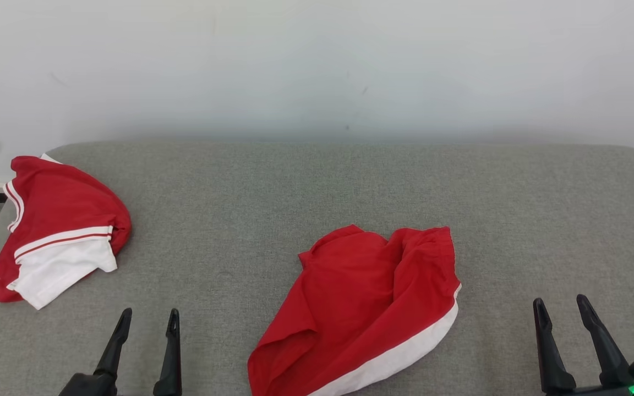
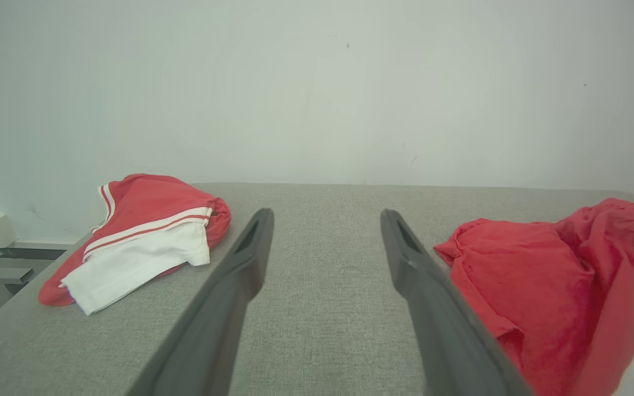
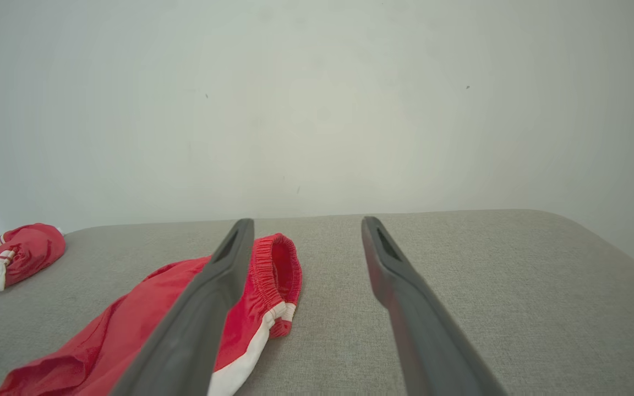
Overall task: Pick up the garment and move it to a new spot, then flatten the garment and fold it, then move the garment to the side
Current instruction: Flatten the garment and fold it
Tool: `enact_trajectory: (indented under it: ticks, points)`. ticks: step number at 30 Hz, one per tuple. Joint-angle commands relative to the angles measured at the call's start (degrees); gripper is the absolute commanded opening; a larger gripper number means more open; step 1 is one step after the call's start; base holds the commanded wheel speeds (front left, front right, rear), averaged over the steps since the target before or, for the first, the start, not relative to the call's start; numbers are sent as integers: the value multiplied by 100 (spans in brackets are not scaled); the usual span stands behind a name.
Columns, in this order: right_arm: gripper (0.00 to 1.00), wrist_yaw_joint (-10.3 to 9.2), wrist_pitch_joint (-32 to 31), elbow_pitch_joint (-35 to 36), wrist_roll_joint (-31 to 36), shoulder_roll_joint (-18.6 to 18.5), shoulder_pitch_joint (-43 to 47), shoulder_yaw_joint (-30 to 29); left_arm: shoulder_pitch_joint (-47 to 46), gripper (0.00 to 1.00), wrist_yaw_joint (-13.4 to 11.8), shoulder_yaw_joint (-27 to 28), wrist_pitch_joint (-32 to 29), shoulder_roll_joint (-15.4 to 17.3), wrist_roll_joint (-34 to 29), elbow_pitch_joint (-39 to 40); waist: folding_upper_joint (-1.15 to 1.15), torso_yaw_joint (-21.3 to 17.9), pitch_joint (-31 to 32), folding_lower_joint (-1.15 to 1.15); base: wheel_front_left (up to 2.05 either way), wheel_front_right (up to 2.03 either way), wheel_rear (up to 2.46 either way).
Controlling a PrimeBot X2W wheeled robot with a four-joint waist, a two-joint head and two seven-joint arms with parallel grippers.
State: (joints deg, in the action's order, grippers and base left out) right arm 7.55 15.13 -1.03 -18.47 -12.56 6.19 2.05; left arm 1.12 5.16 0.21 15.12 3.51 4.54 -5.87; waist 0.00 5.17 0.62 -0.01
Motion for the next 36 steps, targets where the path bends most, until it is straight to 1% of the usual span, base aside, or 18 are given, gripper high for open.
enact_trajectory:
  ticks: [1,8,18,22,23,27,31,36]
  points:
    - [100,-13,2,38,42,25,75,-26,85,100,27,30,5,31,-46,19,0,19,34,1,0,0,0]
    - [100,-13,2,135,109,143,340,-83,269,100,6,100,5,51,-89,106,0,97,130,1,0,0,0]
    - [100,-13,2,0,96,29,341,-11,391,100,27,31,5,21,-68,116,0,206,116,1,0,0,0]
    - [100,-13,2,-220,27,-203,193,85,374,100,90,-205,5,23,-100,-12,0,261,51,1,0,0,0]
    - [100,-13,2,-403,19,-381,130,158,362,100,130,-379,5,36,-124,-115,0,293,22,1,0,0,0]
    - [100,-13,-10,-843,-94,-756,-139,419,334,100,199,-929,5,91,-121,-438,0,373,-75,1,0,0,0]
    - [100,-13,-22,-1331,-165,-1127,-482,839,293,100,219,-1480,5,112,-28,-810,0,438,-168,1,0,0,0]
    - [100,-13,-37,-1904,-350,-1459,-1077,1473,169,100,219,-2148,5,135,137,-1257,0,502,-316,1,0,0,0]
